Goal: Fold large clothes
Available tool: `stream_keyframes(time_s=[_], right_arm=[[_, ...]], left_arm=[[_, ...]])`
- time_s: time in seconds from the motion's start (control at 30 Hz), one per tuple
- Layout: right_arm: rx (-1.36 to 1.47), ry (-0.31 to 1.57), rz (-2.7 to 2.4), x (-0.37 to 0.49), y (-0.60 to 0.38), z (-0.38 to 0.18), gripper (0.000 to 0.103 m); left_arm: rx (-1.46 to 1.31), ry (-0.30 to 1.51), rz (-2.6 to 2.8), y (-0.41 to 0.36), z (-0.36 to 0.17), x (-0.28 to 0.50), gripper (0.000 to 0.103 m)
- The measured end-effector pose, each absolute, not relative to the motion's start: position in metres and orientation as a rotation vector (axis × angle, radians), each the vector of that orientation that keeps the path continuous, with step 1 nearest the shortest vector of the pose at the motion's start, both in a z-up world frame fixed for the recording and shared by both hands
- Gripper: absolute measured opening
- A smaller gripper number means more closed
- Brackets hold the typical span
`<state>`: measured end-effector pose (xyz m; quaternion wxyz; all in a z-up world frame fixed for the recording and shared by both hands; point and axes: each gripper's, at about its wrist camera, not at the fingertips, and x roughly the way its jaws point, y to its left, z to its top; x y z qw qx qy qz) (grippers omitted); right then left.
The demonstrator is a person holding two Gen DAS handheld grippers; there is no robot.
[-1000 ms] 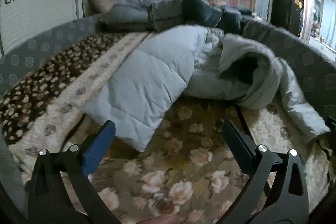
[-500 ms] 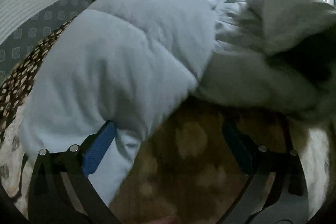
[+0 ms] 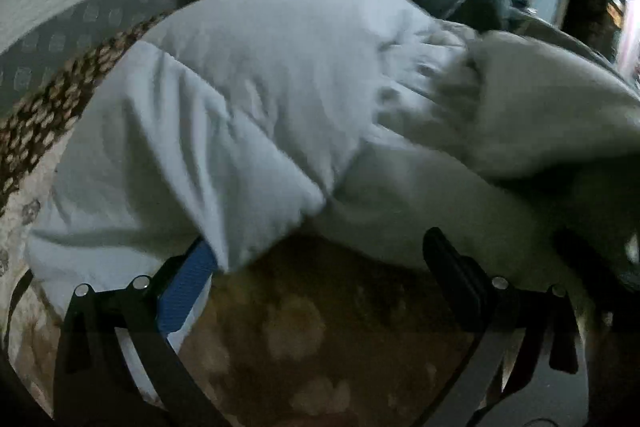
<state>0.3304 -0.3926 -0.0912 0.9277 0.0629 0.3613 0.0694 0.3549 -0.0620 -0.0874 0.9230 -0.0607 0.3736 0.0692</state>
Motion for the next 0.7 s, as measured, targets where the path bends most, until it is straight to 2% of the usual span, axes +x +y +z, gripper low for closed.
stream_keyframes(time_s=[0.13,0.23,0.4,0.53,0.57,0.6,0.63,0.67,0.7], right_arm=[[0.123,0.711,0.128,0.317,-0.393,-0.092,0.101],[0.107,0.699,0.125,0.308,-0.392,-0.096,0.101],[0.09,0.694,0.111,0.306,-0.396,-0.093,0.101],[0.11,0.713,0.143,0.319,-0.395,-0.093,0.101],[0.137,0.715,0.177,0.321,-0.394,-0.092,0.09],[0.165,0.722,0.221,0.323,-0.391,-0.089,0.075],[0.181,0.733,0.237,0.325,-0.39,-0.087,0.049],[0.192,0.727,0.237,0.323,-0.39,-0.082,0.034],[0.197,0.722,0.238,0.322,-0.391,-0.078,0.03]], left_arm=[[-0.098,0.779,0.076,-0.084,-0.083,0.336,0.1],[0.069,0.714,0.029,-0.116,-0.08,0.322,0.1],[0.078,0.804,0.182,-0.078,-0.111,0.39,0.1],[0.088,0.823,0.141,-0.066,-0.112,0.431,0.1],[0.086,0.825,0.131,-0.066,-0.11,0.437,0.1],[0.074,0.825,0.123,-0.063,-0.108,0.44,0.1],[0.046,0.824,0.104,-0.059,-0.105,0.445,0.1],[0.031,0.824,0.092,-0.065,-0.103,0.447,0.097],[0.016,0.828,0.082,-0.063,-0.1,0.448,0.092]])
